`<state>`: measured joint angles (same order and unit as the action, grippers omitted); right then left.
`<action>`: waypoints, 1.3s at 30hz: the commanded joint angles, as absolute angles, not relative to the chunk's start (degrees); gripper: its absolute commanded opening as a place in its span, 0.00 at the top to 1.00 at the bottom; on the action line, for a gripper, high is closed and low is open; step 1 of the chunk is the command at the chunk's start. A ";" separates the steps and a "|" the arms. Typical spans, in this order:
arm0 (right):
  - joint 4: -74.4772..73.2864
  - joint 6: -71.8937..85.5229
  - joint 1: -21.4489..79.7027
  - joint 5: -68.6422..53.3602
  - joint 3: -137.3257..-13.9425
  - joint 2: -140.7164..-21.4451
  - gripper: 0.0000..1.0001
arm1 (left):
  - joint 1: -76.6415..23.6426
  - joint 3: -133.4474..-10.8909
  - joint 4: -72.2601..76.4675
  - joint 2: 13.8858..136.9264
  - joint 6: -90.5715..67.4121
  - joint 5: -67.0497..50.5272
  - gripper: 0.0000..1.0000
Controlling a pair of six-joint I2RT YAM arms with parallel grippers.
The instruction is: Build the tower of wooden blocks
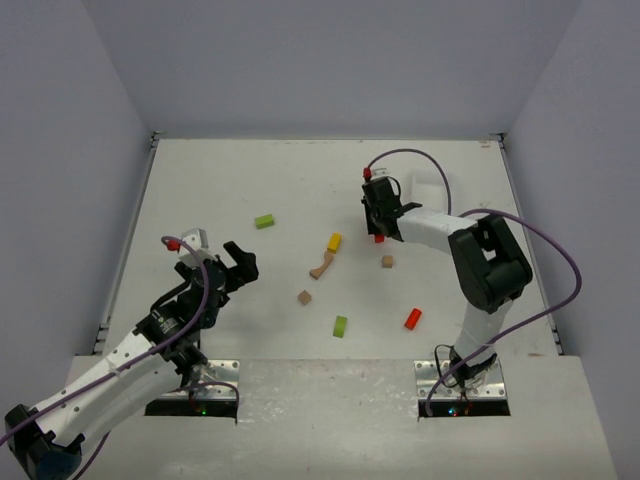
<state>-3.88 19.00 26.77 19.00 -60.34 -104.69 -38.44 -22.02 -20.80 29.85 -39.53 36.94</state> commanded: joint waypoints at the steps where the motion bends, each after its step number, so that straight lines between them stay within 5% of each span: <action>1: -0.39 24.18 27.73 25.18 -60.69 -106.34 0.86 | -38.37 -22.19 -19.59 29.92 -40.08 38.14 0.00; 4: -0.82 26.19 27.76 26.84 -60.57 -107.18 0.69 | -38.32 -22.25 -19.78 29.98 -40.17 38.33 0.00; 7: -5.38 30.54 27.69 30.15 -59.96 -104.20 0.18 | -38.32 -22.32 -19.86 29.98 -40.32 38.41 0.00; 10: -13.47 35.69 27.75 34.06 -58.47 -97.52 0.01 | -38.32 -22.22 -19.84 29.76 -40.43 38.53 0.00; 17: -35.60 52.06 26.81 36.98 -47.67 -77.54 0.01 | -38.32 -22.15 -20.33 28.02 -40.89 38.30 0.00; 25: -51.35 62.66 18.54 23.53 -33.46 -60.55 0.01 | -38.32 -21.88 -21.30 25.21 -41.61 38.94 0.00; 31: -59.14 68.40 14.55 27.85 -30.80 -57.80 0.01 | -38.32 -21.57 -21.95 24.18 -42.25 39.34 0.00; 39: -54.21 70.31 9.23 15.05 -22.50 -55.51 0.01 | -38.32 -21.66 -22.50 22.47 -42.71 40.77 0.00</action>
